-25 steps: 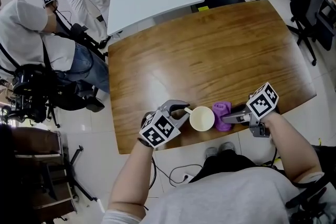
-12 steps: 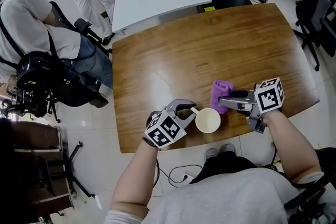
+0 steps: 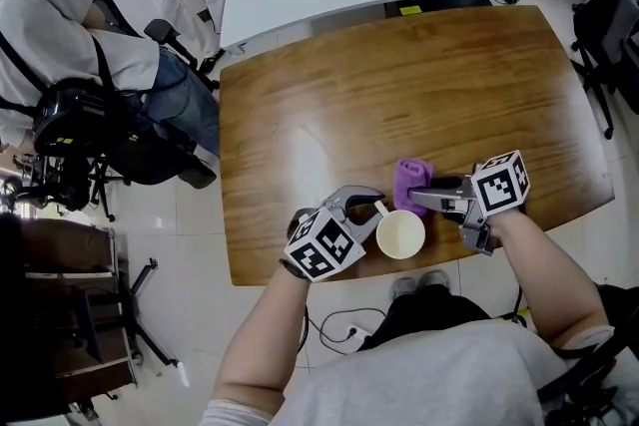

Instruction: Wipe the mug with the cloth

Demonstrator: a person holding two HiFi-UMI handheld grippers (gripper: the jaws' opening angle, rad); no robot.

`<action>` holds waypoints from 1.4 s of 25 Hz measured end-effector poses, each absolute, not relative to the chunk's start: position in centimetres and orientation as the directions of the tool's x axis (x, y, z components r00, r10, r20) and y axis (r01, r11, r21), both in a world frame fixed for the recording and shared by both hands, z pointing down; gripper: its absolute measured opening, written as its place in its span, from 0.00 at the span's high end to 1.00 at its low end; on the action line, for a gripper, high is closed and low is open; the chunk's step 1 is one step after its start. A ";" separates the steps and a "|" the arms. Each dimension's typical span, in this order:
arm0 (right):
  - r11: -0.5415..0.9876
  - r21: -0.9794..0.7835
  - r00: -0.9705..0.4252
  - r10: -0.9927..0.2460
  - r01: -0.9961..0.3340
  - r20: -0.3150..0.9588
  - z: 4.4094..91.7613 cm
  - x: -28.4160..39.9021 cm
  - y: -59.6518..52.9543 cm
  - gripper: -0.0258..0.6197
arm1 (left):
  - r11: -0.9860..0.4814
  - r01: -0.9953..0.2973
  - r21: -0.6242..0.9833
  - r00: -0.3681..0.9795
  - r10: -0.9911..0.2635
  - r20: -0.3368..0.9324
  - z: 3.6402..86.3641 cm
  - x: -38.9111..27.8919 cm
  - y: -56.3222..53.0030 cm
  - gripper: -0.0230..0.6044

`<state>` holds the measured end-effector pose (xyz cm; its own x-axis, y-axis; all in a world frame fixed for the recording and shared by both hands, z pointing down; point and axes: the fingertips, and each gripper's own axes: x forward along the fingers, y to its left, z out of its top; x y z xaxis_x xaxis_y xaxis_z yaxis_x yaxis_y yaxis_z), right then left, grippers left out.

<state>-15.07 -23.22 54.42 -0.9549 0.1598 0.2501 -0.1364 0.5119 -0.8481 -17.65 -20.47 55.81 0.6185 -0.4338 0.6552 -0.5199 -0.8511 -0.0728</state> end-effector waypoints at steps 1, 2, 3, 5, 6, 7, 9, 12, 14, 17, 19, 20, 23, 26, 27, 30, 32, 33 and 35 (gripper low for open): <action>0.523 -0.839 -0.948 0.163 -0.153 0.274 54.9 -15.2 -23.1 0.77 | -0.849 -0.524 -0.069 0.621 -0.436 0.651 55.8 -17.6 -20.5 0.92; 0.536 -0.827 -0.941 0.160 -0.172 0.299 55.4 -15.2 -23.2 0.77 | -0.846 -0.529 -0.065 0.623 -0.439 0.647 55.7 -17.6 -20.6 0.92; 0.548 -0.815 -0.934 0.157 -0.188 0.321 55.8 -15.2 -23.3 0.77 | -0.843 -0.534 -0.062 0.624 -0.443 0.644 55.7 -17.6 -20.6 0.92; 0.562 -0.801 -0.926 0.154 -0.205 0.344 56.2 -15.1 -23.3 0.77 | -0.839 -0.541 -0.058 0.624 -0.446 0.642 55.7 -17.6 -20.6 0.92; 0.563 -0.800 -0.925 0.152 -0.209 0.348 56.3 -15.0 -23.4 0.77 | -0.840 -0.540 -0.057 0.623 -0.444 0.644 55.8 -17.7 -20.6 0.92; 0.561 -0.800 -0.926 0.147 -0.212 0.348 56.3 -14.9 -23.4 0.77 | -0.841 -0.538 -0.054 0.622 -0.440 0.648 55.9 -17.8 -20.5 0.92; 0.556 -0.803 -0.930 0.133 -0.215 0.342 55.9 -14.7 -23.6 0.77 | -0.847 -0.531 -0.040 0.621 -0.421 0.661 56.3 -18.1 -20.3 0.91; 0.552 -0.805 -0.940 0.105 -0.217 0.325 54.8 -14.3 -23.8 0.77 | -0.847 -0.531 -0.001 0.624 -0.392 0.676 56.7 -18.8 -19.9 0.84; 0.541 -0.811 -0.948 0.076 -0.222 0.310 54.0 -13.8 -24.0 0.77 | -0.844 -0.537 0.021 0.631 -0.384 0.674 56.6 -19.4 -19.5 0.80; 0.526 -0.819 -0.961 0.015 -0.228 0.278 52.3 -12.6 -24.3 0.77 | -0.824 -0.565 0.052 0.641 -0.398 0.656 56.6 -20.6 -18.8 0.76; 0.534 -0.814 -0.966 -0.022 -0.230 0.258 50.6 -11.6 -24.0 0.77 | -0.787 -0.610 0.092 0.653 -0.434 0.621 56.2 -21.5 -18.2 0.76; 0.541 -0.809 -0.968 -0.036 -0.228 0.248 49.5 -11.1 -23.6 0.77 | -0.763 -0.636 0.116 0.661 -0.461 0.593 55.6 -21.9 -17.8 0.76; 0.560 -0.803 -0.976 -0.057 -0.207 0.212 46.3 -9.6 -21.1 0.77 | -0.692 -0.703 0.163 0.680 -0.587 0.440 51.3 -22.3 -16.1 0.82; 0.575 -0.802 -0.986 -0.060 -0.163 0.157 42.7 -8.2 -17.9 0.77 | -0.639 -0.731 0.239 0.682 -0.688 0.248 45.0 -21.0 -13.3 0.96; 0.584 -0.798 -0.989 -0.059 -0.146 0.138 41.5 -7.6 -16.7 0.77 | -0.637 -0.726 0.260 0.686 -0.698 0.205 43.1 -20.0 -12.4 0.96; 0.629 -0.772 -0.996 -0.043 -0.090 0.081 38.5 -5.9 -12.5 0.77 | -0.656 -0.698 0.287 0.706 -0.698 0.122 39.1 -16.2 -9.2 0.96; 0.664 -0.745 -0.997 -0.028 -0.068 0.065 37.2 -4.4 -8.7 0.77 | -0.676 -0.666 0.317 0.727 -0.682 0.074 37.1 -12.8 -6.4 0.96; 0.682 -0.729 -0.998 -0.023 -0.062 0.063 36.8 -3.5 -6.7 0.77 | -0.685 -0.649 0.331 0.737 -0.673 0.051 36.3 -11.1 -4.8 0.96; 0.716 -0.696 -0.998 -0.012 -0.052 0.062 36.3 -1.3 -2.8 0.77 | -0.692 -0.635 0.344 0.743 -0.669 0.023 35.3 -7.7 -1.7 0.96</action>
